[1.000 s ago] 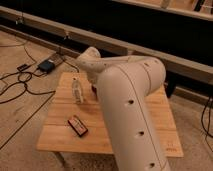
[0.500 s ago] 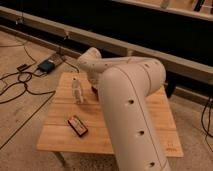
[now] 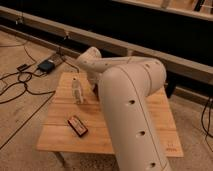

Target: Place the ceramic cup in the ceramic bowl

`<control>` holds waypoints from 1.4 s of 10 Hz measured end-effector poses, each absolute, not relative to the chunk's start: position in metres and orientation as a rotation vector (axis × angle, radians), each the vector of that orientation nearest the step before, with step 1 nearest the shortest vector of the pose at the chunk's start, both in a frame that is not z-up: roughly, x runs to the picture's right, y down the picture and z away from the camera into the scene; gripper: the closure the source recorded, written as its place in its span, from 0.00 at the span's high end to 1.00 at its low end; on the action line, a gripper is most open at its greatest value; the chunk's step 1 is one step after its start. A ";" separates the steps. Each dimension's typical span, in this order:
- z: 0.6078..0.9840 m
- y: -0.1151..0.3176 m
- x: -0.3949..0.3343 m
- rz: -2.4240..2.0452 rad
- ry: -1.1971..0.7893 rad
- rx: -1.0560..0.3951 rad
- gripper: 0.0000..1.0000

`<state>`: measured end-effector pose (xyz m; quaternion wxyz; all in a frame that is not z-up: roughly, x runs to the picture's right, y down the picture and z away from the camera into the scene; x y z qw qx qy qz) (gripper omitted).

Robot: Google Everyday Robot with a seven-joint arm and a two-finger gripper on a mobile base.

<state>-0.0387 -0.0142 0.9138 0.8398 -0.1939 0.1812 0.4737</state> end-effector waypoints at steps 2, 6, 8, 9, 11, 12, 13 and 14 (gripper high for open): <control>0.899 -0.033 -0.031 1.045 0.363 -0.369 0.80; 0.859 -0.062 -0.001 1.172 0.321 -0.282 0.80; 0.835 -0.065 0.008 1.257 0.270 -0.282 0.80; 0.826 -0.062 0.006 1.295 0.236 -0.304 0.80; 0.804 -0.048 -0.002 1.433 0.130 -0.404 0.80; 0.798 -0.045 -0.003 1.475 0.102 -0.430 0.80; 0.793 -0.043 -0.007 1.495 0.085 -0.449 0.80; 0.794 -0.042 -0.009 1.492 0.085 -0.450 0.80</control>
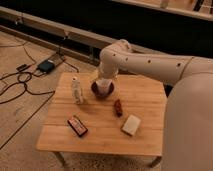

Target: Place the ceramic cup in the ceramic bowl

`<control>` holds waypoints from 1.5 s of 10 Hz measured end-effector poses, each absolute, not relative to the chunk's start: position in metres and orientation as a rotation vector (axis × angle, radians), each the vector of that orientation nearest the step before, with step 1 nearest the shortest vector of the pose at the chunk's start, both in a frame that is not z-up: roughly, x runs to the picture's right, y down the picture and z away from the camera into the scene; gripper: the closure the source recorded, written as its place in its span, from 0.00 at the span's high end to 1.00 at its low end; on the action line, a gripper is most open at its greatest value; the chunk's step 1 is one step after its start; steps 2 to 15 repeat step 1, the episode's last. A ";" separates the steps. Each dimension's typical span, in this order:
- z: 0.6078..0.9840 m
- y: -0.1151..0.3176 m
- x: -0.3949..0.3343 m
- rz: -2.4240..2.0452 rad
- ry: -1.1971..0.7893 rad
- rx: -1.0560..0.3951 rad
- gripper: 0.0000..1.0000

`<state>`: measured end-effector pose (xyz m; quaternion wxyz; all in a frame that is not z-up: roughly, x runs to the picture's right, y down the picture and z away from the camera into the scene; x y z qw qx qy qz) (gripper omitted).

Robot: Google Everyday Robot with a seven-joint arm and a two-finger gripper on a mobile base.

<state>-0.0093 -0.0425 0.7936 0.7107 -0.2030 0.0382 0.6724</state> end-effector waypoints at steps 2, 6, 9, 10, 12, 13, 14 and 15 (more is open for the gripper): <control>0.793 -0.042 -0.011 1.491 0.083 -0.453 0.80; 0.793 -0.042 -0.011 1.491 0.083 -0.453 0.80; 0.793 -0.042 -0.011 1.491 0.083 -0.453 0.80; 0.793 -0.042 -0.011 1.491 0.083 -0.453 0.80; 0.793 -0.042 -0.011 1.491 0.083 -0.453 0.80; 0.793 -0.042 -0.011 1.491 0.083 -0.453 0.80; 0.793 -0.042 -0.011 1.491 0.083 -0.453 0.80; 0.793 -0.042 -0.011 1.491 0.083 -0.453 0.80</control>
